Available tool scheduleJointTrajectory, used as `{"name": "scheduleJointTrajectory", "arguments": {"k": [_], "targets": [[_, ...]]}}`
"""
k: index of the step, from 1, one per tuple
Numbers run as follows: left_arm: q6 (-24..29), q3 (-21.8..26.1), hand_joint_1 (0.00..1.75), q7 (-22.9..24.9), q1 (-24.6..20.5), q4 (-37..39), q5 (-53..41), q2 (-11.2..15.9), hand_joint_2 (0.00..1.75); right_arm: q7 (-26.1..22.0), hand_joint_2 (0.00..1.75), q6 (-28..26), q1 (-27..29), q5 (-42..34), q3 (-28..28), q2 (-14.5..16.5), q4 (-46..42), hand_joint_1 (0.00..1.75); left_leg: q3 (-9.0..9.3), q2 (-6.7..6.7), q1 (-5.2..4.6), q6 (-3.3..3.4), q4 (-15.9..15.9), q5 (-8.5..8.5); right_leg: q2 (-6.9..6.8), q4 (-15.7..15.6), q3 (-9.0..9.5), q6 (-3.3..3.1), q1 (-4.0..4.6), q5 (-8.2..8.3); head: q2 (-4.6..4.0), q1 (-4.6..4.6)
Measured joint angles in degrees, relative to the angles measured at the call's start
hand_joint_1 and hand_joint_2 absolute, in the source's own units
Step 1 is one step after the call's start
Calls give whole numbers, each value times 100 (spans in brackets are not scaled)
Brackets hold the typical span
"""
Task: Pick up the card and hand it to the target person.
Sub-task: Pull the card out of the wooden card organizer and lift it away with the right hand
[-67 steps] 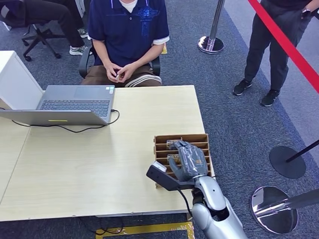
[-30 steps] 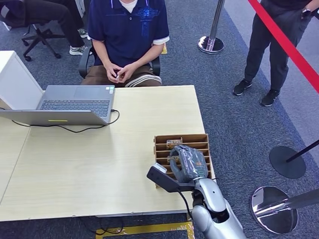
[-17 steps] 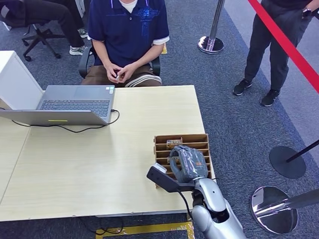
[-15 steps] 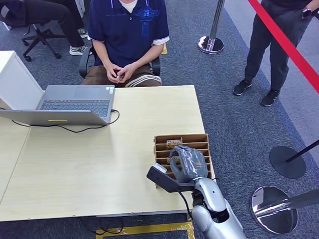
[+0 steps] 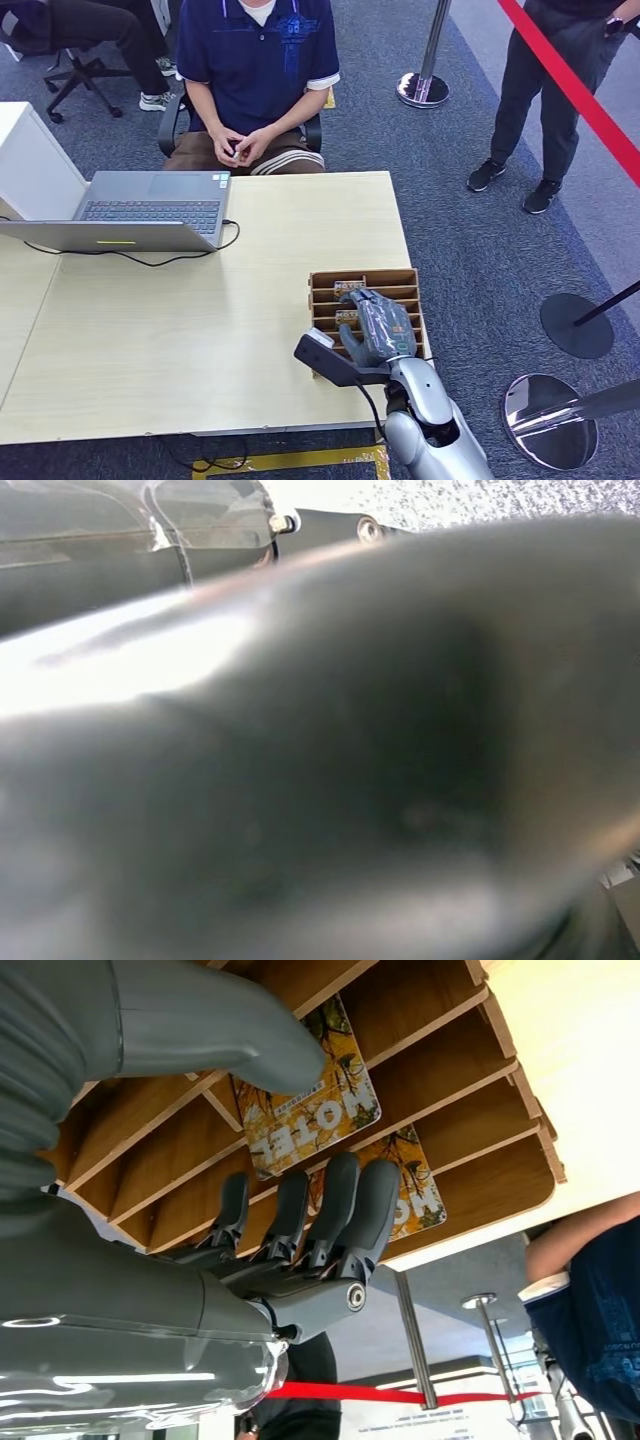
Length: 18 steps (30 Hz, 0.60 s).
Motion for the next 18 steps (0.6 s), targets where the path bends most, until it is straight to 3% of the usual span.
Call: {"name": "scheduleJointTrajectory", "arguments": {"k": [5,14,18], "targets": [[0,0,0,16,0,0,2,3,0,-5,175,17,-9,-15,0,0,37,122,0,0,0,0,0,0,0,0,0,0,0,0,-1,-1],[0,0,0,19,0,0,2,3,0,-28,175,31,-44,-38,0,0,97,113,0,0,0,0,0,0,0,0,0,0,0,0,0,0],[0,0,0,10,0,0,2,3,0,-30,175,32,-52,-45,0,0,127,126,0,0,0,0,0,0,0,0,0,0,0,0,0,0]]}}
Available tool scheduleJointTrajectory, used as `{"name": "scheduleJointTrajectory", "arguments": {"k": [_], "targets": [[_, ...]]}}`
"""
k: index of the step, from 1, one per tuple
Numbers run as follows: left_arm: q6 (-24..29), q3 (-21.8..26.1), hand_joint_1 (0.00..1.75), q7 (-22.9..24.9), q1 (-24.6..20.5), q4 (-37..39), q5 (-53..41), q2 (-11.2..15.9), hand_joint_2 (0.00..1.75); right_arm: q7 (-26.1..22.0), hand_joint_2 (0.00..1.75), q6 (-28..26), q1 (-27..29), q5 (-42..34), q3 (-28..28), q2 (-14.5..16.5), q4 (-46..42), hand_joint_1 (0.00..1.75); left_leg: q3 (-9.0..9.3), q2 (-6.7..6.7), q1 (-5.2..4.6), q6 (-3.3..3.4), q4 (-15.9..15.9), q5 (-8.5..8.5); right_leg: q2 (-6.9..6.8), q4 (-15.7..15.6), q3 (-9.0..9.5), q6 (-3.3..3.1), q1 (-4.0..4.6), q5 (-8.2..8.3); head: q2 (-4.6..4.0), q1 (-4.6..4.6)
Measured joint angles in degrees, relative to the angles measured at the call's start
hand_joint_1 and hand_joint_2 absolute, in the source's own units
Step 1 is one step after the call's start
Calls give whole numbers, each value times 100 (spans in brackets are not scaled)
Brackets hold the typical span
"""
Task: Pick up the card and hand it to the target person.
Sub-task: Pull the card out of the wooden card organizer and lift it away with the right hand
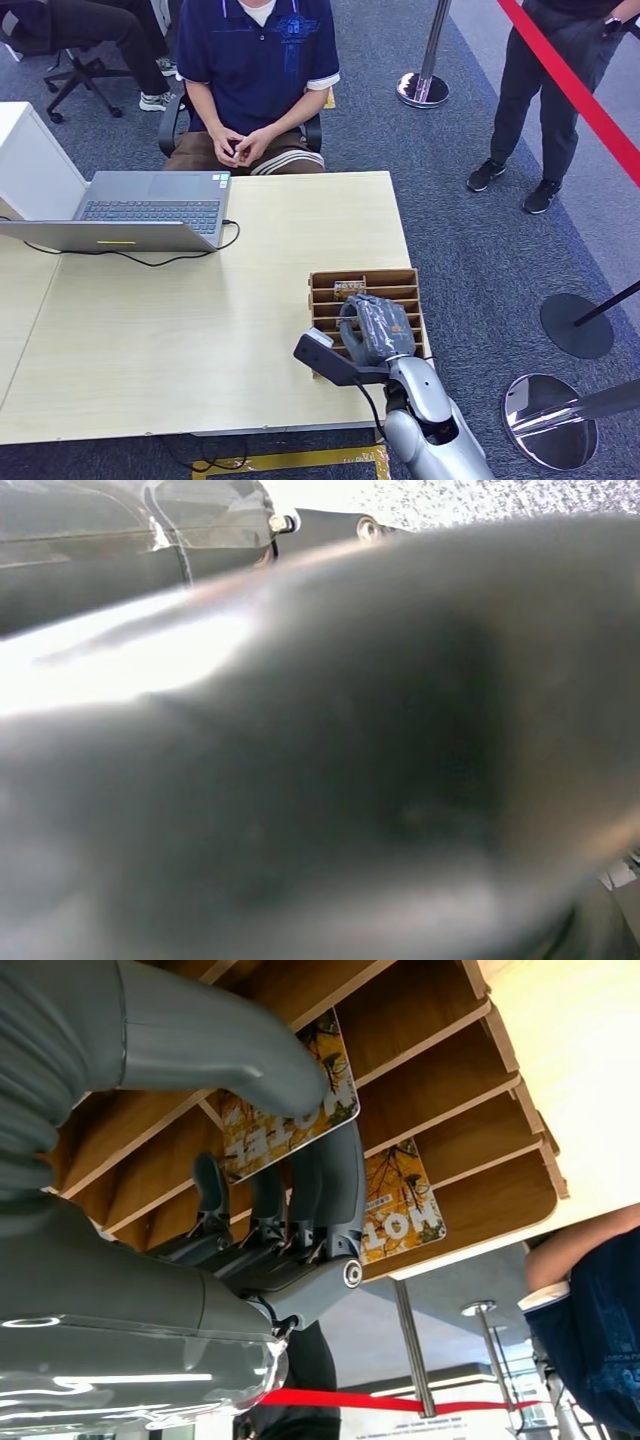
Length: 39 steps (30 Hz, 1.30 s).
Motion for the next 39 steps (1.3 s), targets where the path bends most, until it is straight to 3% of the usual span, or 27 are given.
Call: {"name": "scheduleJointTrajectory", "arguments": {"k": [7,12,33,37,39], "targets": [[0,0,0,-30,0,0,0,0,0,-1,175,0,-5,-23,0,0,10,155,0,0,0,0,0,0,0,0,0,0,0,0,-1,0],[-9,0,0,-70,0,0,0,0,0,-3,175,0,-29,-35,0,0,10,164,1,0,0,0,0,0,0,0,0,0,0,0,0,0],[-52,0,0,-179,1,0,0,2,0,-20,175,0,-45,-52,1,0,15,165,1,0,0,0,0,0,0,0,0,0,0,0,0,0],[-60,-2,0,-187,1,0,-1,3,175,-20,175,0,-52,-52,1,0,27,166,1,0,0,0,0,0,0,0,0,0,0,0,0,0],[-89,-7,0,-217,2,0,-6,5,175,-20,175,0,-58,-52,1,0,39,166,1,0,0,0,0,0,0,0,0,0,0,0,1,0]]}}
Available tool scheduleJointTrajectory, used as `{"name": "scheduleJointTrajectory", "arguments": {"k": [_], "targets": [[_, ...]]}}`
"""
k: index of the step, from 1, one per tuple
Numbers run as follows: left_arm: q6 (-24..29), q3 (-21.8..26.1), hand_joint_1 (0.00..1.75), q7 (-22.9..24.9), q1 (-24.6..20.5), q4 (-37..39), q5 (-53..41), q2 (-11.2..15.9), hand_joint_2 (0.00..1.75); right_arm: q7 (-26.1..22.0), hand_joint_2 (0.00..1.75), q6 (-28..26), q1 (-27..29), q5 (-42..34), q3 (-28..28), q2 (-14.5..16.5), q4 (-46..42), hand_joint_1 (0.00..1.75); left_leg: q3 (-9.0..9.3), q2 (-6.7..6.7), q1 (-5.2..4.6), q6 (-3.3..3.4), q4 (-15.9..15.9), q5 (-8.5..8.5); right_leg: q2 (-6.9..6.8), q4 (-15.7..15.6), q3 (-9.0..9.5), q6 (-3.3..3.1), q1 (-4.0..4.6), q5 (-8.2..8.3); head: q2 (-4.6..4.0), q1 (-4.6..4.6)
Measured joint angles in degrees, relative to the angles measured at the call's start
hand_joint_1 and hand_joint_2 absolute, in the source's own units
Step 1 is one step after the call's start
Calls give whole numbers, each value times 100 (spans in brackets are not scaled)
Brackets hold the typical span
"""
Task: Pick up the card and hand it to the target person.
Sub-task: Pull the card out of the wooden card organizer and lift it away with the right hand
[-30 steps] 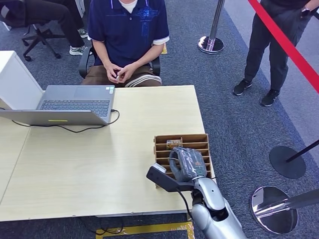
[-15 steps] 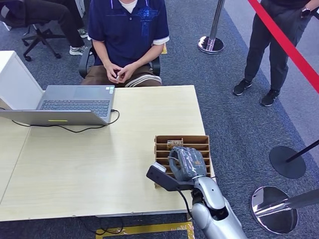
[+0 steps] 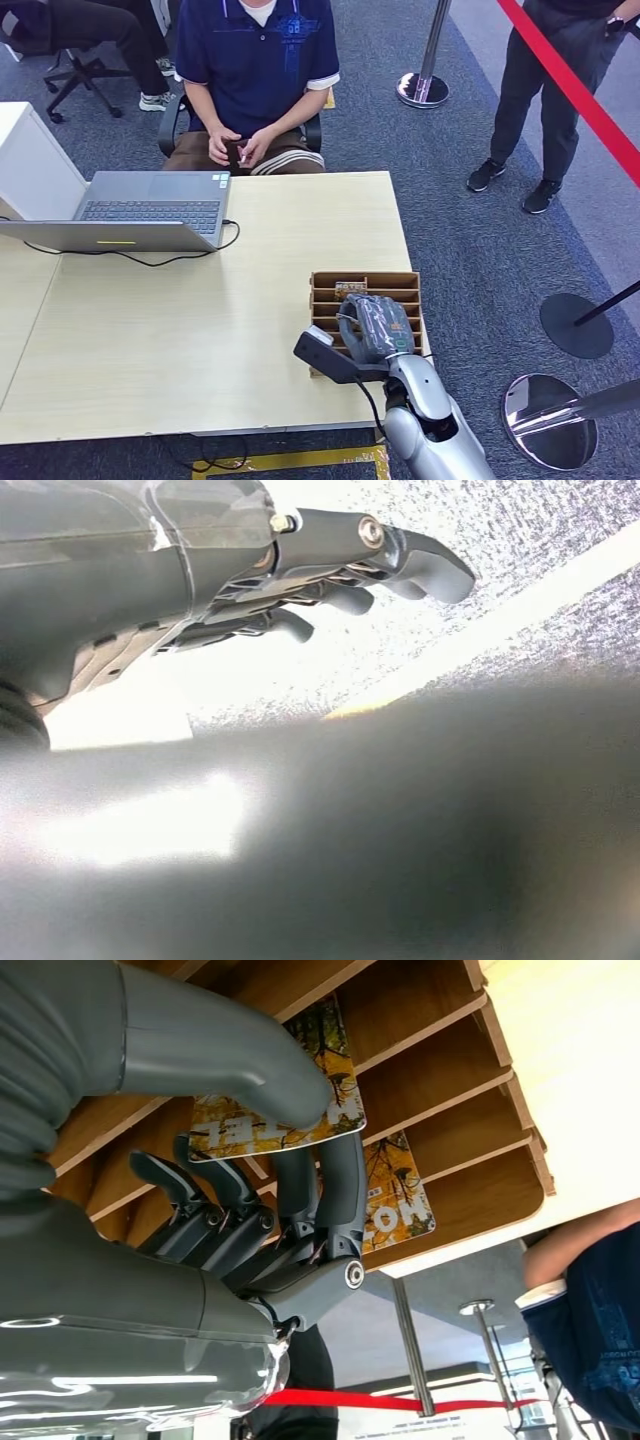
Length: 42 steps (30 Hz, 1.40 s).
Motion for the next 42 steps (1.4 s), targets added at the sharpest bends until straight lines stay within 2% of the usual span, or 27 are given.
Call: {"name": "scheduleJointTrajectory", "arguments": {"k": [5,9,13,22,33,36,42], "targets": [[-58,-5,0,-40,0,0,18,4,175,-32,175,14,-1,-42,-1,0,4,166,0,0,0,0,0,0,0,0,0,0,0,0,-2,0],[-56,-4,0,1,0,0,73,6,175,-324,175,95,-1,-449,0,-1,5,166,0,0,0,0,0,0,0,0,0,0,0,0,-1,0],[-55,-4,0,4,0,0,125,7,175,-548,175,-89,11,-672,4,-14,-52,166,-1,0,0,0,0,0,0,0,-1,0,0,0,-2,0],[-9,14,0,-1,-47,0,236,32,175,-669,175,-311,26,-731,4,-112,-673,166,0,0,-1,0,0,0,0,0,1,0,-1,0,-1,0],[4,24,0,2,-120,0,286,43,175,-781,175,-395,-15,-919,36,-187,-745,166,-5,0,-1,0,0,0,0,1,1,0,-1,0,-1,0],[4,24,0,3,-125,0,269,44,175,-830,175,-332,-181,-1096,83,-189,-701,166,-12,0,-1,0,-1,0,1,1,2,0,-1,0,-1,0],[4,22,0,13,-143,0,202,45,175,-921,175,-228,-927,-1452,151,-16,-162,166,0,1,0,0,0,7,0,2,4,2,0,4,-1,-1]]}}
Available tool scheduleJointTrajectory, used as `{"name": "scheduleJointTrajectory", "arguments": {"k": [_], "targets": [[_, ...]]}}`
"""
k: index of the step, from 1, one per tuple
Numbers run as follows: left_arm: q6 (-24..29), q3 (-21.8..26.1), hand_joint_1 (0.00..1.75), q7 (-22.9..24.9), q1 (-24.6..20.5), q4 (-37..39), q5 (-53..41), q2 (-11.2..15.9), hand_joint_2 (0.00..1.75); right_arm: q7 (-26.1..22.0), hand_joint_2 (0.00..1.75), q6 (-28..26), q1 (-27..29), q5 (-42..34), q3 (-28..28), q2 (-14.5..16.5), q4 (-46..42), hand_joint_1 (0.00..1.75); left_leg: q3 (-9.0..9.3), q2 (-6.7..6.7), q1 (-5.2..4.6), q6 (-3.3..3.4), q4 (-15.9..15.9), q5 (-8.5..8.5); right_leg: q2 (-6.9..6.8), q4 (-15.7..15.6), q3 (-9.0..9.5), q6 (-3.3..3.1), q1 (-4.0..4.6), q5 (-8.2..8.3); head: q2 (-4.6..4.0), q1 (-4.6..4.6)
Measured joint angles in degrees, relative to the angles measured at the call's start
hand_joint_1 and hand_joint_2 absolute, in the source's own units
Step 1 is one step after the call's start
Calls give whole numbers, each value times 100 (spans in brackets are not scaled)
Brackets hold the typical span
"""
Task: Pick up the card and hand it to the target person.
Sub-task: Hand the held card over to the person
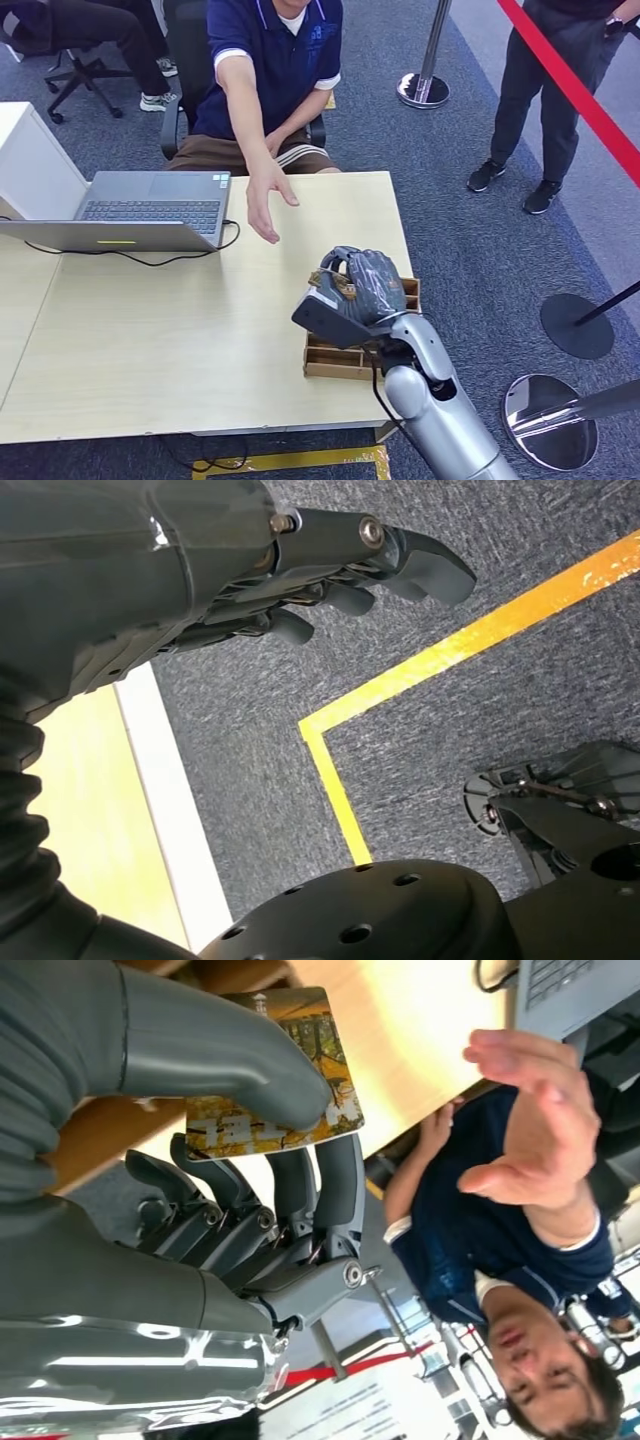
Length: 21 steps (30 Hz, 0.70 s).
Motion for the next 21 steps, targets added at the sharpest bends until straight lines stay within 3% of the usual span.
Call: {"name": "scheduleJointTrajectory", "arguments": {"k": [10,21], "targets": [[-2,-21,0,83,-36,0,-101,0,175,-22,175,110,-1328,-351,10,492,1276,166,-1,0,1,-1,0,1,0,3,-1,0,0,1,1,0],[0,-22,0,134,-50,0,-122,0,175,-186,175,-79,-2182,-481,-8,897,2601,166,-1,0,1,-1,0,1,1,2,-2,0,0,0,1,1]]}}
